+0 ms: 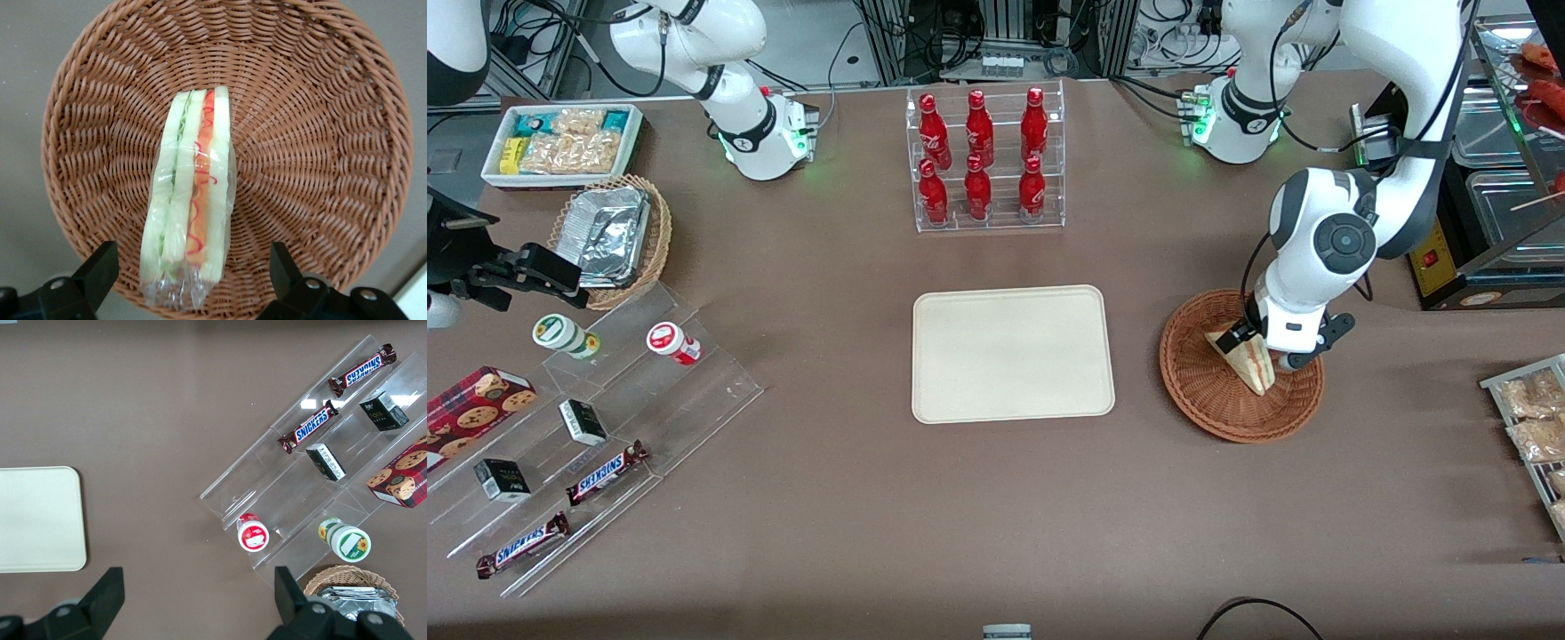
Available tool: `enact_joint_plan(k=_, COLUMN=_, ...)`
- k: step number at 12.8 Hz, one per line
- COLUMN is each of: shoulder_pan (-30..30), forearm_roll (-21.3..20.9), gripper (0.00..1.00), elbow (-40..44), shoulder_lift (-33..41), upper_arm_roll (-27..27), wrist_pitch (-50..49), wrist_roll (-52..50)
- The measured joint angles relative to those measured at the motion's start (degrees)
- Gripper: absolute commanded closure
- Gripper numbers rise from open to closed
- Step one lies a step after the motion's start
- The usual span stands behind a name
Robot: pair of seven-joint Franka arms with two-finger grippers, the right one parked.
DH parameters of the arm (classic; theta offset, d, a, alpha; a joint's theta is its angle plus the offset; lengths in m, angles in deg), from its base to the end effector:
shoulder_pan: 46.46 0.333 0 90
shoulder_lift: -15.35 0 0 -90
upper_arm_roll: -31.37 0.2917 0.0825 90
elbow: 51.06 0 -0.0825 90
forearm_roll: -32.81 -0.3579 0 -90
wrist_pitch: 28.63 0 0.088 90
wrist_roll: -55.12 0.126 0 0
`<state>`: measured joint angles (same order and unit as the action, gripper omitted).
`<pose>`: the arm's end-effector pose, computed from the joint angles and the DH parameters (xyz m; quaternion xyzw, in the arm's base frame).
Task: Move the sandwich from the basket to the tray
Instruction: 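Close the left gripper on the sandwich and lift it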
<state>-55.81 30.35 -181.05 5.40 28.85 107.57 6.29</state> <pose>0.4941 -0.1031 0.2538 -0.9528 -0.3018 0.0227 0.0255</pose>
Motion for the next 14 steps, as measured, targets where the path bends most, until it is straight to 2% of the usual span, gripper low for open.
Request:
enact_joint_plan(k=2, shoulder_pan=0.0, forearm_roll=0.0, gripper=0.13, elbow=0.0, shoulder_lift=-1.5, upper_arm_roll=0.1, wrist_pitch=0.9, wrist_roll=0.0)
enact_joint_plan(k=3, shoulder_pan=0.0, forearm_roll=0.0, gripper=0.31, elbow=0.0, shoulder_lift=-2.0, upper_arm_roll=0.1, wrist_pitch=1.2, wrist_roll=0.0)
enact_joint_plan(k=5, shoulder_pan=0.0, forearm_roll=0.0, gripper=0.82, elbow=0.0, shoulder_lift=-2.5, upper_arm_roll=0.1, wrist_pitch=1.4, wrist_roll=-0.1)
enact_joint_plan(k=6, shoulder_pan=0.0, forearm_roll=0.0, gripper=0.89, elbow=0.0, shoulder_lift=-2.5, upper_arm_roll=0.2, wrist_pitch=1.4, wrist_roll=-0.2)
enact_joint_plan(k=11, shoulder_pan=0.0, forearm_roll=0.0, gripper=0.90, elbow=0.7, shoulder_lift=-2.2, upper_arm_roll=0.1, wrist_pitch=1.2, wrist_roll=-0.2)
enact_joint_plan(k=14, shoulder_pan=-0.5, forearm_roll=-0.1, gripper=0.92, elbow=4.8, shoulder_lift=-0.9, upper_arm_roll=-0.2, wrist_pitch=-8.1, wrist_roll=2.6)
